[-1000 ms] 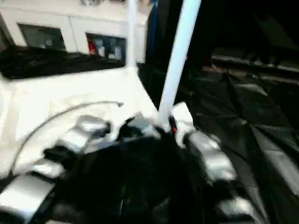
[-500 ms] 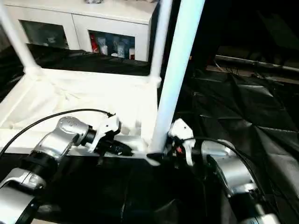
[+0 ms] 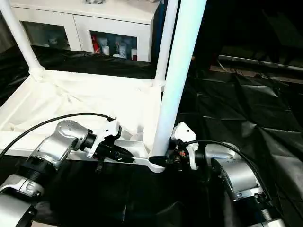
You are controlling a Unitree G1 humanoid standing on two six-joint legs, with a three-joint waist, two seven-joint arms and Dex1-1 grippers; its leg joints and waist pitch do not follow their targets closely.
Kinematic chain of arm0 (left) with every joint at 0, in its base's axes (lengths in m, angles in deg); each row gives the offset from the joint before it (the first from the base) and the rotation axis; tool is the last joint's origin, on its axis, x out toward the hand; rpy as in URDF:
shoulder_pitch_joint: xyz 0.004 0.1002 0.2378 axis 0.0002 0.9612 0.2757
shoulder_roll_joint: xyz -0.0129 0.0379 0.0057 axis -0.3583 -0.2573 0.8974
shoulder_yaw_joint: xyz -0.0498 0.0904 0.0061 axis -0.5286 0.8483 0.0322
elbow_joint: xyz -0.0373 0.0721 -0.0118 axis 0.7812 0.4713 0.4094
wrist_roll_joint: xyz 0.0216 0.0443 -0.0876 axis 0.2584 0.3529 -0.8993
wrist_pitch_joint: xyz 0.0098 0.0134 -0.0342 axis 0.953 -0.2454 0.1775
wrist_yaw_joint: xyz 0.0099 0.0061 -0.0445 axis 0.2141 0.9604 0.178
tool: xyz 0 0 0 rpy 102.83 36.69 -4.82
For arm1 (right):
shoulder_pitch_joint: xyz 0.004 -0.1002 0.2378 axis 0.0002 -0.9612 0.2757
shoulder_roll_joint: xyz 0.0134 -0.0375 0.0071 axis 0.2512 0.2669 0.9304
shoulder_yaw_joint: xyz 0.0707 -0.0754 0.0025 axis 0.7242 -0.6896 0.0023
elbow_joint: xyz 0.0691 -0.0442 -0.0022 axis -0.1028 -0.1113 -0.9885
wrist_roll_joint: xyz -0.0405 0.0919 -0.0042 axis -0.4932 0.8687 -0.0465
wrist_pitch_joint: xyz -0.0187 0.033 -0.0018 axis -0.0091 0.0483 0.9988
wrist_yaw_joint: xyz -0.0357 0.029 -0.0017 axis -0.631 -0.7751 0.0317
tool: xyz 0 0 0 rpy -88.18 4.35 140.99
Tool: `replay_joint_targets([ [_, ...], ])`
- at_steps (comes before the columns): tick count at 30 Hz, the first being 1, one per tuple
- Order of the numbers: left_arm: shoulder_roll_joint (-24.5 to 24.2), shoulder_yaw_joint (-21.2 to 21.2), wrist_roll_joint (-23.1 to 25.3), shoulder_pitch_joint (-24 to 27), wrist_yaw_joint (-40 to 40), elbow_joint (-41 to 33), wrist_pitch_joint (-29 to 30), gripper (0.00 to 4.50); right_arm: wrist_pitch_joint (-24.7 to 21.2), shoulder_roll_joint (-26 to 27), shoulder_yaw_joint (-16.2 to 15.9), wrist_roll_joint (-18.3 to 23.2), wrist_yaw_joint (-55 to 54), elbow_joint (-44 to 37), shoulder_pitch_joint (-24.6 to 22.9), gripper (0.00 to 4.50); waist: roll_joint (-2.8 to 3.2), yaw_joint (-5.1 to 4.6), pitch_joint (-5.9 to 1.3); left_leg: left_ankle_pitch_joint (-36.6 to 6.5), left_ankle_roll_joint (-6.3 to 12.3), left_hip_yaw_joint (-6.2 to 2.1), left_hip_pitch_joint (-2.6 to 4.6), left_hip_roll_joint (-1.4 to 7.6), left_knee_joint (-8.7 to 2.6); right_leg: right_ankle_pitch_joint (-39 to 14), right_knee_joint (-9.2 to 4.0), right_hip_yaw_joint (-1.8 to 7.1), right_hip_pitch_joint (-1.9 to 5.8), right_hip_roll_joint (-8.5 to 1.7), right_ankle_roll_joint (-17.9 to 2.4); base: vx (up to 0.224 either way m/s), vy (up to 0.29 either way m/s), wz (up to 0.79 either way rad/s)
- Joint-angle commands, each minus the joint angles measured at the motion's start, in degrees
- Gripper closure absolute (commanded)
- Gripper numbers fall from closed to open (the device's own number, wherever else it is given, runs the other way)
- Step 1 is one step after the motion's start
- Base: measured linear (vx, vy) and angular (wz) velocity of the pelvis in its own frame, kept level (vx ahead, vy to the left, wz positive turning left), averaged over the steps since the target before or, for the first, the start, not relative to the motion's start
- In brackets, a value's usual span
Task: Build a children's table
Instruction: Rotate leg to tighten
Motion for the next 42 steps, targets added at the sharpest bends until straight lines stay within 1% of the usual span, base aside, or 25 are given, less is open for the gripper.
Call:
replay_joint_targets([
  [1, 2.6, -1.6, -2.7, 0.6, -4.3, -0.9, 0.6, 4.50, -1.9, 3.0, -3.7, 0.1, -0.7, 0.9, -1.6, 2.38, -0.77, 0.01, -2.31, -9.7, 2.93, 0.03, 0.03, 1.43, -3.36, -6.1, -4.12, 1.98, 2.32, -3.29, -12.5, 0.000, 0.000, 0.00],
  [4, 3.3, -2.7, -2.3, 0.6, -7.8, -0.6, 0.6, 4.50, -2.3, 5.2, -2.5, -2.0, -6.7, 4.0, -0.9, 2.41, -1.08, -0.29, -2.11, -11.7, 1.95, -0.03, 0.01, 1.40, -3.61, -11.9, -4.64, 2.03, 2.03, -3.39, -10.8, 0.000, 0.000, 0.00],
  [6, 4.2, -3.6, -1.4, 0.4, -12.2, 0.4, 0.7, 4.50, -2.6, 7.5, -1.2, -3.2, -11.8, 6.6, -0.4, 2.44, -1.00, -0.84, -2.00, -13.0, 0.56, -0.30, -0.28, 1.33, -3.98, -16.3, -4.98, 1.92, 2.02, -3.46, -9.3, 0.000, 0.000, 0.00],
  [8, 5.3, -4.2, -0.6, 0.1, -16.0, 1.4, 1.4, 4.50, -3.1, 10.1, 0.0, -3.6, -16.4, 8.6, 0.1, 2.46, -0.67, -1.14, -1.99, -15.0, -0.27, -0.30, 0.08, 1.30, -4.05, -19.0, -5.41, 1.97, 1.62, -3.42, -8.3, 0.000, 0.000, 0.00],
  [9, 6.1, -4.5, -0.2, -0.2, -18.3, 2.3, 2.1, 4.50, -3.2, 11.6, 0.6, -3.8, -18.9, 9.7, 0.6, 2.46, -0.79, -1.19, -1.92, -15.5, -0.42, -0.36, 0.10, 1.30, -4.09, -19.6, -5.51, 1.99, 1.51, -3.40, -8.1, 0.000, 0.000, 0.00],
  [10, 7.3, -4.9, 0.6, -1.1, -22.1, 4.1, 2.7, 4.50, -3.4, 13.9, 1.4, -4.6, -23.1, 12.0, 1.6, 2.47, 0.23, -1.25, -1.95, -16.5, -0.92, -0.44, 0.31, 1.17, -4.10, -20.4, -5.57, 2.09, 1.32, -3.41, -8.1, 0.000, 0.000, 0.00],
  [11, 9.2, -5.4, 1.6, -2.3, -27.1, 6.6, 3.4, 4.50, -3.3, 16.9, 2.2, -6.0, -29.1, 15.7, 3.4, 2.47, -0.03, -1.93, -1.81, -17.8, -1.51, -0.43, 0.13, 1.01, -4.18, -21.7, -5.87, 1.99, 1.24, -3.21, -7.7, 0.000, 0.000, 0.00],
  [12, 10.4, -5.6, 2.0, -3.2, -30.2, 8.0, 3.8, 4.50, -2.8, 18.6, 2.8, -6.7, -32.5, 18.0, 4.5, 2.48, 0.09, -2.12, -1.92, -18.9, -2.09, -0.56, 0.33, 0.81, -4.09, -24.1, -5.99, 1.92, 1.09, -3.23, -7.2, 0.000, 0.000, 0.00],
  [16, 12.8, -5.8, 2.6, -4.8, -35.0, 10.2, 4.2, 4.50, -2.0, 22.3, 4.8, -8.1, -40.5, 23.1, 7.4, 2.48, -0.03, -2.29, -1.95, -20.2, -1.63, -0.73, 0.60, 0.79, -3.97, -28.1, -6.61, 1.96, 0.62, -3.38, -5.9, 0.000, 0.000, 0.00],
  [17, 14.2, -5.2, 3.8, -5.8, -37.4, 10.9, 4.3, 4.50, -1.1, 24.5, 6.0, -8.8, -45.2, 26.8, 9.6, 2.48, -1.06, -2.15, -2.06, -19.5, -1.02, -0.72, 0.38, 0.80, -4.02, -28.3, -6.62, 1.88, 0.83, -3.42, -5.3, 0.000, 0.000, 0.00],
  [18, 14.8, -4.7, 4.4, -6.3, -38.1, 11.2, 4.0, 4.50, -1.0, 25.2, 6.2, -9.1, -46.8, 28.3, 10.7, 2.48, -0.40, -2.16, -1.94, -19.7, -1.16, -0.78, 0.50, 0.90, -4.16, -28.2, -6.68, 1.92, 0.49, -3.43, -5.3, 0.000, 0.000, 0.00],
  [20, 15.4, -4.5, 4.7, -6.8, -38.6, 11.5, 3.9, 4.50, -0.5, 25.9, 6.5, -9.2, -47.5, 29.7, 11.6, 2.48, -0.43, -2.21, -1.96, -20.8, -1.32, -0.87, 0.41, 0.88, -4.26, -28.1, -6.71, 1.83, 0.51, -3.35, -4.9, 0.000, 0.000, 0.00],
  [21, 15.8, -4.3, 4.9, -7.3, -38.8, 12.0, 3.5, 4.50, 0.5, 26.5, 6.6, -9.5, -47.5, 31.0, 12.5, 2.48, -0.34, -2.18, -2.01, -21.0, -1.36, -0.94, 0.35, 0.96, -4.35, -27.1, -6.68, 1.79, 0.62, -3.38, -4.9, 0.000, 0.000, 0.00],
  [22, 15.8, -3.9, 5.2, -7.5, -38.8, 12.3, 3.2, 4.50, 1.1, 26.8, 6.6, -9.7, -47.4, 31.5, 12.9, 2.48, 0.15, -2.12, -2.07, -21.2, -1.50, -0.98, 0.44, 0.98, -4.35, -26.2, -6.65, 1.84, 0.53, -3.39, -5.1, 0.000, 0.000, 0.00],
  [25, 15.8, -2.9, 6.0, -7.8, -38.5, 13.2, 2.7, 4.50, 2.9, 27.2, 6.9, -10.0, -47.1, 32.5, 13.7, 2.48, -0.08, -2.17, -2.13, -21.1, -1.38, -0.87, 0.20, 0.95, -4.43, -23.2, -6.43, 1.87, 0.73, -3.26, -5.9, 0.000, 0.000, 0.00],
  [27, 15.3, -2.3, 6.0, -7.3, -37.3, 12.6, 3.3, 4.50, 3.0, 27.1, 7.9, -8.2, -44.3, 31.2, 13.4, 1.94, -0.79, -2.04, -2.02, -21.4, -0.76, -0.82, 0.19, 0.93, -4.41, -24.5, -6.42, 1.85, 0.75, -3.35, -5.9, 0.000, 0.000, 0.00],
  [28, 15.0, -2.2, 6.0, -7.1, -36.8, 12.2, 3.6, 4.50, 2.8, 26.8, 8.0, -7.6, -43.1, 30.6, 13.2, 1.81, -0.74, -1.94, -2.00, -21.3, -0.51, -0.78, 0.25, 1.02, -4.44, -24.7, -6.62, 1.95, 0.64, -3.44, -5.8, 0.000, 0.000, 0.00],
  [31, 13.9, -1.8, 5.9, -6.6, -34.9, 11.6, 3.7, 4.50, 3.2, 25.7, 7.9, -6.7, -40.4, 30.0, 12.9, 1.60, -0.45, -1.87, -2.05, -21.3, -0.69, -0.91, 0.14, 1.16, -4.62, -23.5, -6.45, 1.95, 0.74, -3.44, -6.1, 0.000, 0.000, 0.00],
  [32, 13.1, -1.3, 6.1, -6.2, -33.2, 11.3, 3.8, 4.50, 3.5, 25.0, 7.9, -6.5, -39.2, 29.8, 12.7, 1.47, 0.16, -1.80, -2.03, -21.3, -0.92, -0.97, 0.20, 1.18, -4.67, -23.0, -6.44, 1.98, 0.72, -3.47, -6.3, 0.000, 0.000, 0.00],
  [35, 10.9, 0.3, 6.3, -5.1, -28.2, 10.1, 3.9, 4.50, 3.6, 22.1, 6.9, -6.0, -33.7, 26.5, 11.3, 1.26, -0.20, -1.94, -2.29, -19.4, -0.43, -0.83, -0.28, 1.17, -4.56, -18.0, -6.00, 1.96, 1.36, -3.27, -7.4, 0.000, 0.000, 0.00],
  [37, 10.0, 0.9, 6.2, -4.7, -26.4, 9.4, 3.7, 4.50, 2.8, 20.7, 6.2, -5.6, -30.8, 24.2, 10.4, 1.14, -0.21, -1.77, -2.41, -17.3, 0.22, -0.60, -0.13, 1.30, -4.33, -13.8, -5.57, 2.03, 1.42, -3.25, -8.9, 0.028, -0.007, 0.01],
  [39, 8.1, 1.9, 6.0, -4.2, -22.7, 7.9, 2.6, 4.50, 0.7, 17.6, 3.5, -4.9, -24.7, 19.4, 8.4, 0.90, -0.76, -1.33, -2.59, -12.5, 1.55, -0.41, -0.32, 1.26, -3.92, -7.6, -4.81, 1.92, 2.03, -3.12, -10.2, 0.059, -0.014, 0.01],
  [40, 6.4, 2.7, 5.9, -3.7, -19.8, 7.0, 1.4, 4.50, 0.6, 14.8, 1.3, -4.6, -19.7, 15.8, 6.7, 0.90, -0.53, -1.19, -2.63, -10.5, 2.18, -0.40, -0.42, 1.18, -3.80, -4.2, -4.56, 1.88, 2.25, -3.13, -10.6, 0.062, -0.011, 0.00],
  [41, 3.7, 3.8, 5.7, -2.9, -15.2, 5.4, 0.3, 4.50, 0.7, 10.9, -1.4, -3.7, -13.0, 11.1, 4.3, 0.90, -0.66, -1.16, -2.63, -9.8, 2.50, -0.35, -0.44, 1.30, -3.77, -2.8, -4.47, 1.88, 2.41, -3.07, -10.8, 0.062, -0.011, 0.00],
  [42, 3.7, 3.8, 5.7, -2.9, -15.2, 5.4, 0.3, 4.50, 0.7, 10.9, -1.4, -3.7, -13.0, 11.1, 4.3, 0.90, -0.53, -0.82, -2.56, -9.3, 3.06, -0.27, -0.38, 1.30, -3.58, -0.3, -4.28, 1.93, 2.55, -2.97, -10.8, 0.062, -0.002, -0.02],
])
